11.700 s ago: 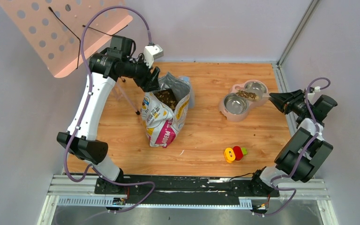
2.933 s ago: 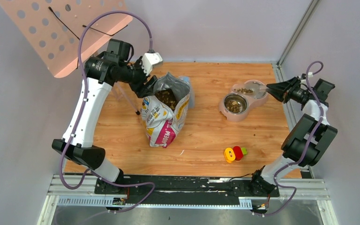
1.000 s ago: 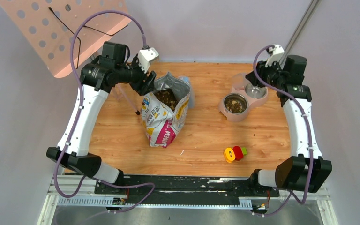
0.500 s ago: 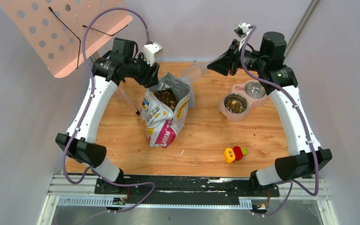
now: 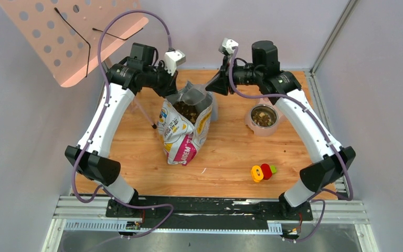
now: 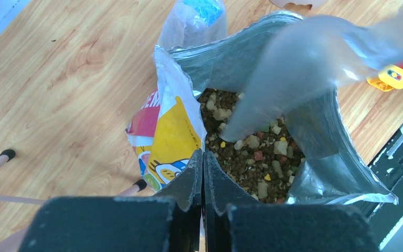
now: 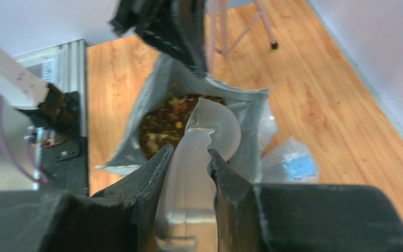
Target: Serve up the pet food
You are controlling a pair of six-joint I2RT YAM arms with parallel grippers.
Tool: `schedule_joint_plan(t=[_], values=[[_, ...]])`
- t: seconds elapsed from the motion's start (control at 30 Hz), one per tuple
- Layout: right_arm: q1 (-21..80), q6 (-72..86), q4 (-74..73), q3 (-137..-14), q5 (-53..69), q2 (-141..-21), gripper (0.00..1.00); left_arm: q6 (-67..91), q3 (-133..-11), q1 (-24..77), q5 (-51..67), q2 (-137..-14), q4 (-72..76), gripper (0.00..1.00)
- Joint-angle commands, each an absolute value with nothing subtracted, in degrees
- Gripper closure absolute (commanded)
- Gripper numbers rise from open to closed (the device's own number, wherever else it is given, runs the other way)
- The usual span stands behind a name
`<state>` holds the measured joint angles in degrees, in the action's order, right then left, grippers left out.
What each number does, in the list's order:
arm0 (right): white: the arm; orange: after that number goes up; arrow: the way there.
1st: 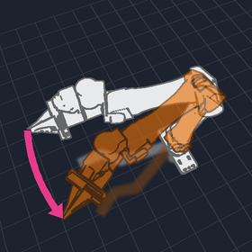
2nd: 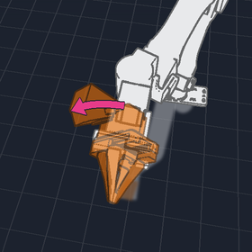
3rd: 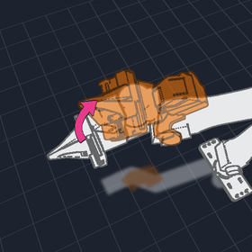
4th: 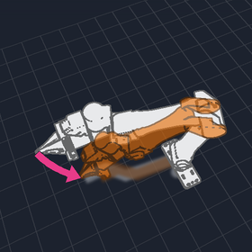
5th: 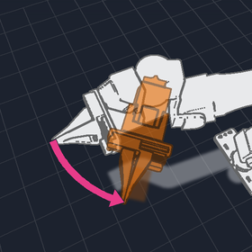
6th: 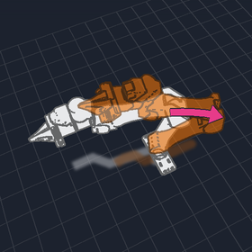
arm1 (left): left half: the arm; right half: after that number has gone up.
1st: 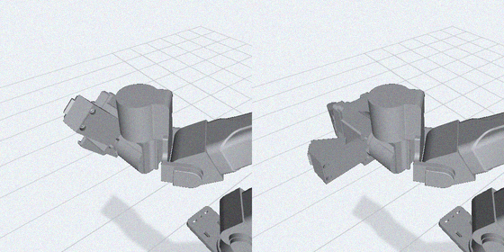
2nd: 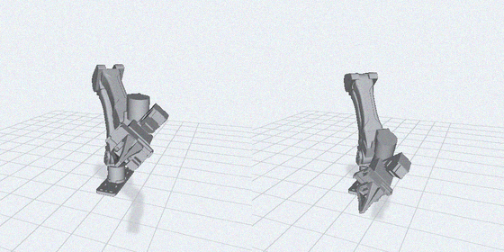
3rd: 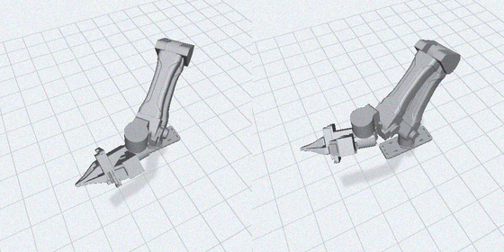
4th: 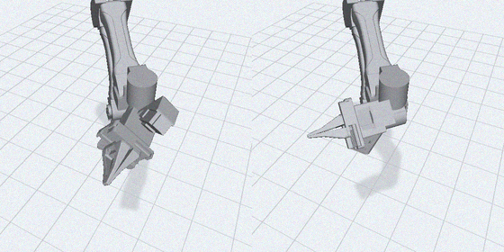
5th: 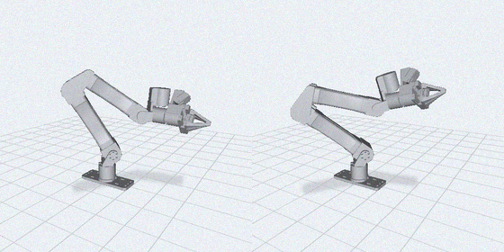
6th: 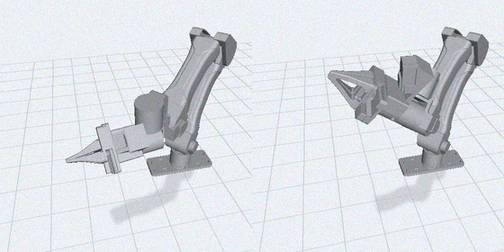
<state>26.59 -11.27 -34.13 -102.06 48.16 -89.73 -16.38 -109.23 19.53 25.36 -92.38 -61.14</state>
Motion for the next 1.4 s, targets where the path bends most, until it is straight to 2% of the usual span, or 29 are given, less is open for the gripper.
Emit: schedule_joint_plan(t=[0.0, 0.23, 0.53, 0.73, 0.97, 1.17, 1.37], values=[[27.19, -17.30, -33.98, -107.84, 41.84, -93.90, 1.00, -16.81, -111.45, 19.97, 26.48, -93.22, -61.29, 1.00], [31.56, -25.95, -41.25, -110.19, 38.51, -99.31, 1.00, -16.41, -111.27, 20.34, 25.49, -92.70, -60.65, 1.00], [40.62, -28.90, -42.20, -114.36, 23.50, -107.53, 1.00, -15.30, -110.89, 20.65, 26.55, -90.77, -60.38, 1.00], [43.08, -31.54, -42.18, -111.54, 17.42, -110.56, 1.00, -15.99, -109.32, 20.65, 27.10, -89.50, -60.39, 1.00], [43.16, -24.67, -40.91, -106.03, 16.31, -108.90, 1.00, -15.74, -107.87, 20.42, 22.61, -87.65, -60.94, 1.00], [43.18, -19.26, -43.65, -101.56, 15.98, -109.17, 1.00, -10.69, -108.42, 17.05, 29.78, -86.53, -60.60, 1.00], [43.24, -14.42, -46.54, -99.43, 18.32, -110.76, 1.00, -10.94, -108.56, 16.96, 31.48, -86.55, -59.51, 1.00]])
